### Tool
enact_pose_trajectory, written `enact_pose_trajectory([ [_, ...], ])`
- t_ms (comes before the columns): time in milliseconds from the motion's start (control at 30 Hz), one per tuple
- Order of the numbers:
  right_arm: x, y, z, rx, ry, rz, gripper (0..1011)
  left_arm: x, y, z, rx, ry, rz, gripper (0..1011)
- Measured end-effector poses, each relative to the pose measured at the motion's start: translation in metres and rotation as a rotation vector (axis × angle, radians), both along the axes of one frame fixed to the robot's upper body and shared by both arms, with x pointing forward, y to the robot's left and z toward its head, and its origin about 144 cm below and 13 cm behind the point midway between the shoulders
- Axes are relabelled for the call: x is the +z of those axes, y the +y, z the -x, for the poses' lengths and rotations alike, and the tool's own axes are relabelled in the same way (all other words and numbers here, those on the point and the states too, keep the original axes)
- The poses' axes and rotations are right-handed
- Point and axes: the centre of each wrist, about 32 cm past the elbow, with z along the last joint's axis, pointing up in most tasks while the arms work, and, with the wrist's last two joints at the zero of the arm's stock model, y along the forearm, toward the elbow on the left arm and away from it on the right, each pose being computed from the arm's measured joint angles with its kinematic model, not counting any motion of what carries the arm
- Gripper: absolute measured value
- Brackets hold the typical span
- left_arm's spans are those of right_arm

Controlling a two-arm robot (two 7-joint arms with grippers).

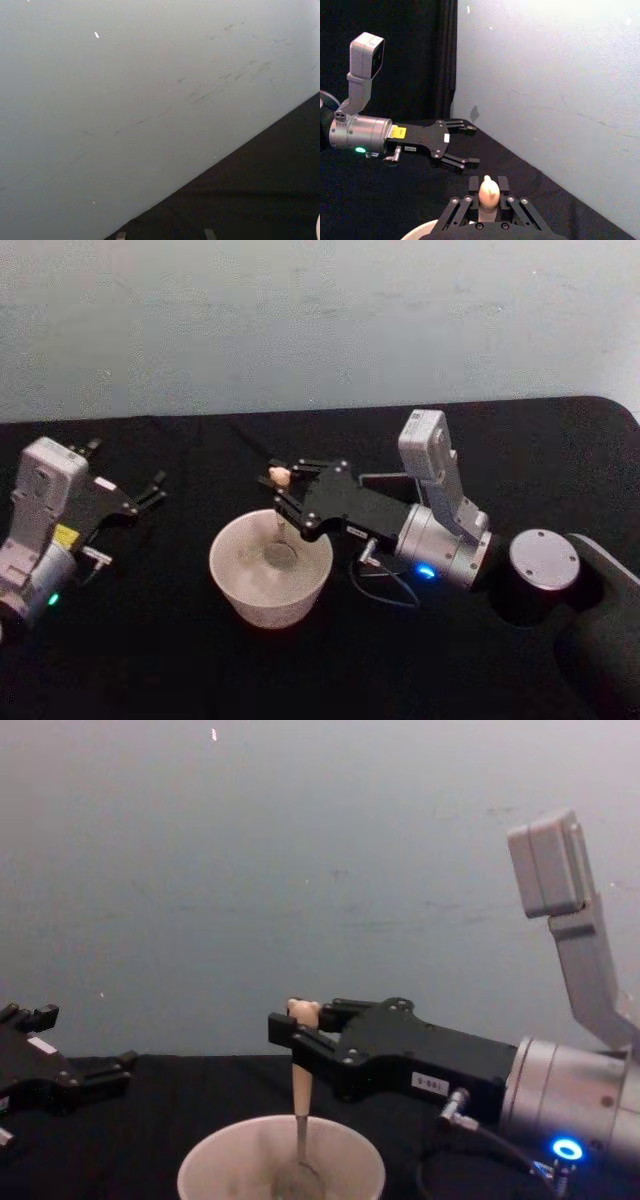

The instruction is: Pick up the stirring spoon with one hand, stir inside the cup, then place it back in its original position.

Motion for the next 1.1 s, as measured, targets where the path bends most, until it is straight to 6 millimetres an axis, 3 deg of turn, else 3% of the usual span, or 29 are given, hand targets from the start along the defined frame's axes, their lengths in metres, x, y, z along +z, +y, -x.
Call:
enact_pose_trajectory([
  [500, 0.011, 0.0, 0.008, -0.029, -0.026, -0.017, 214, 0.0, 0.0, 0.0, 0.0, 0.0, 0.0, 1001],
  [1100, 0.054, -0.015, 0.017, -0.056, -0.116, -0.086, 214, 0.0, 0.0, 0.0, 0.0, 0.0, 0.0, 1001],
])
